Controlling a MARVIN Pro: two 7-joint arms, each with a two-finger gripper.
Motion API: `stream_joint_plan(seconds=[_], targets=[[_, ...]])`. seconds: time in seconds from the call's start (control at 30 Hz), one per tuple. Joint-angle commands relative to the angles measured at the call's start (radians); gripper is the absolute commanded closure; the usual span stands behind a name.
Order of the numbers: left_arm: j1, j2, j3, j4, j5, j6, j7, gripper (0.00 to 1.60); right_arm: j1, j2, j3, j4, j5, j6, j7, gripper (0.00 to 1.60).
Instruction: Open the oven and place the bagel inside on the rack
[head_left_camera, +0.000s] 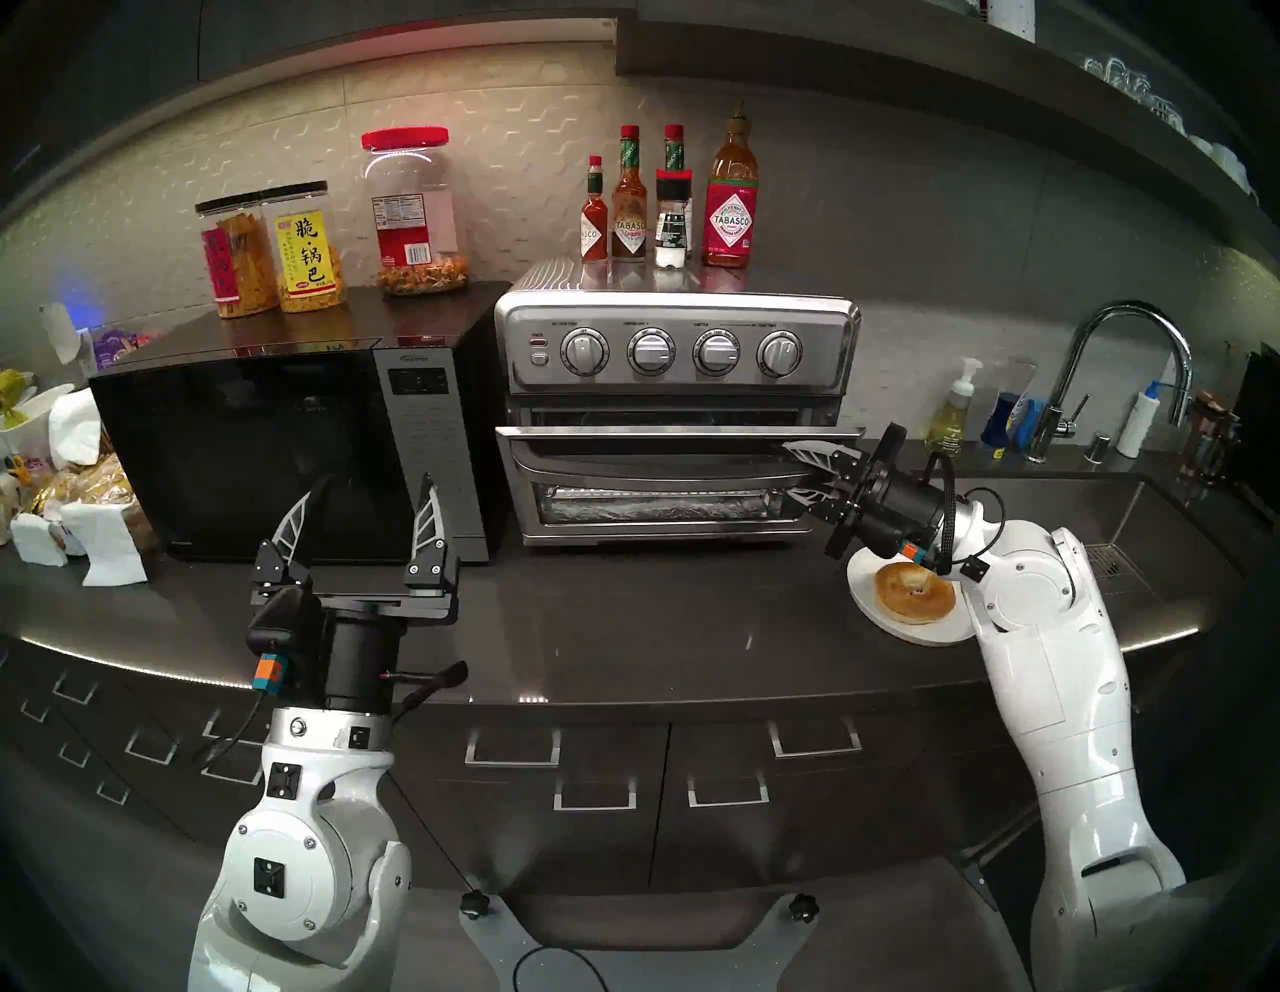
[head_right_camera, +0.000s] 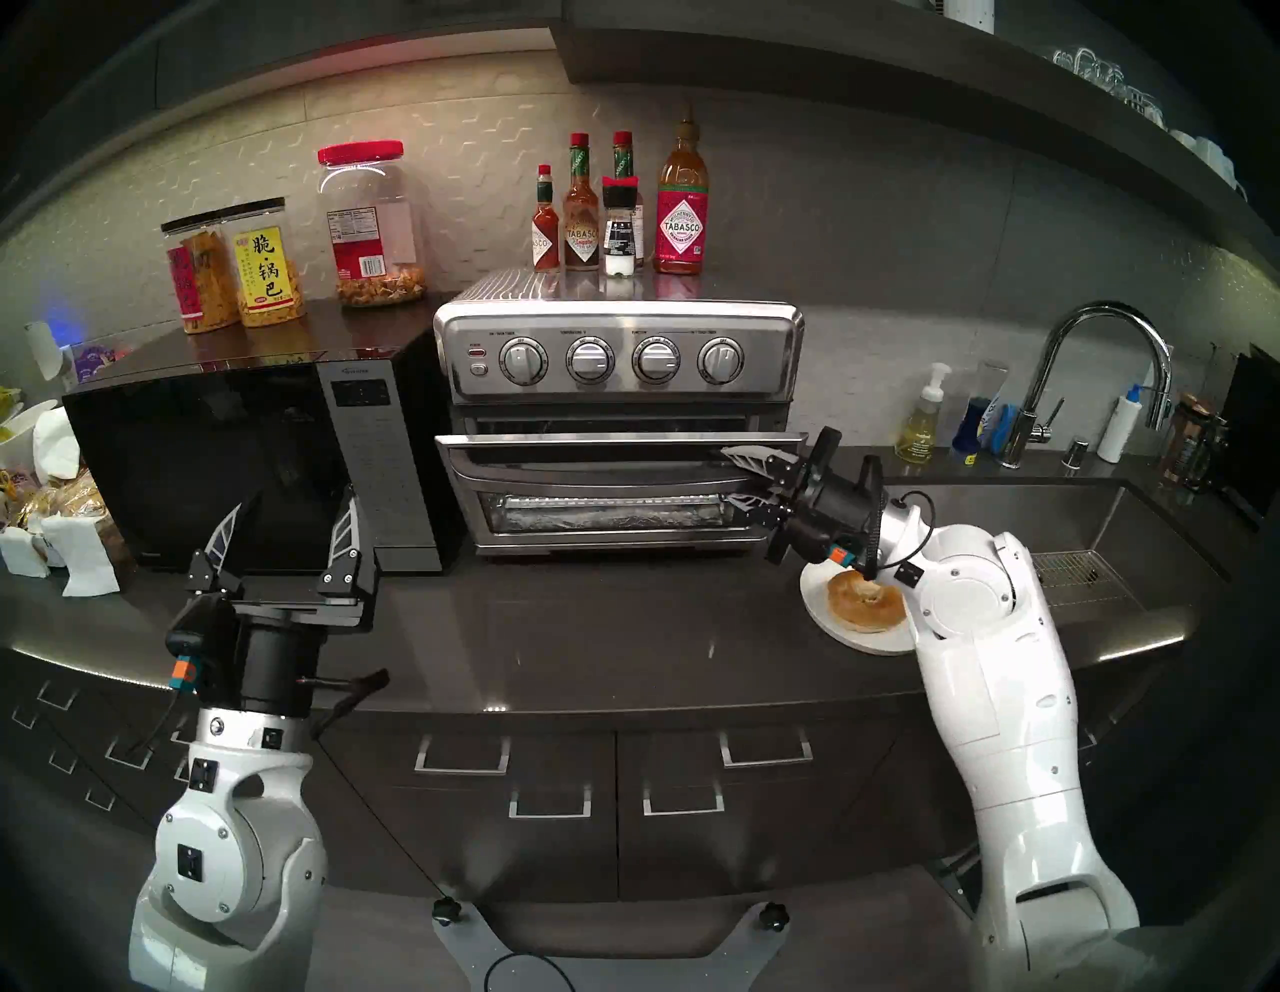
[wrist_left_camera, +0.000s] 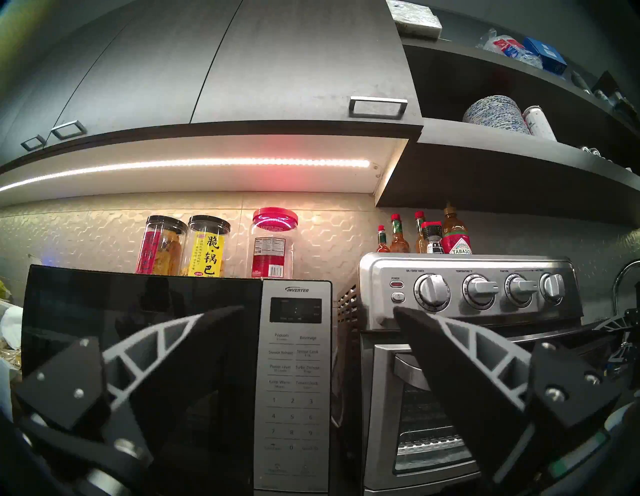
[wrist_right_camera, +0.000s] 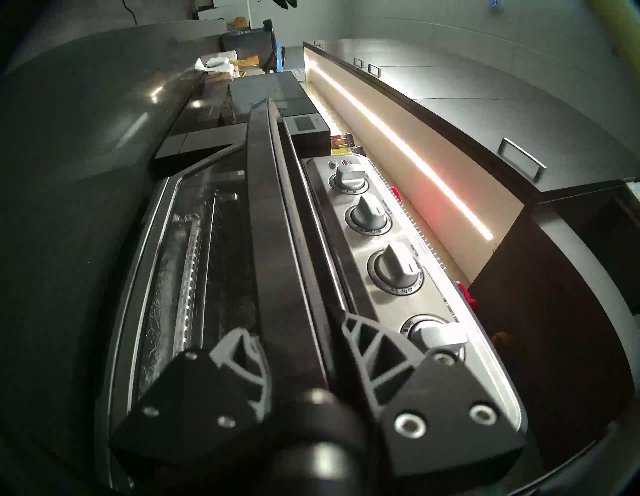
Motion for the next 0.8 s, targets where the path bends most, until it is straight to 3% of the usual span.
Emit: stream_joint_plan(seconds=[0.0, 0.33, 0.37, 0.77], targets=[[-0.003, 0.001, 0.000, -0.017, 0.001, -0.004, -0.001, 0.00, -0.070, -0.051, -0.060, -0.111, 0.015, -0.065, -0.030, 1.60], [-0.005, 0.001, 0.000, -0.015, 0.001, -0.004, -0.001, 0.00, -0.156, -0.076, -0.067, -0.172, -0.016, -0.065, -0.071, 1.60], [-0.005, 0.001, 0.000, -0.015, 0.001, -0.004, -0.001, 0.00, -0.151, -0.077, -0.076, -0.145, -0.014, -0.065, -0.077, 1.60], [-0.006, 0.000, 0.001, -0.014, 0.001, -0.004, -0.001, 0.00, -0.280, -0.065, -0.072, -0.237, -0.082, -0.065, -0.113, 1.60]])
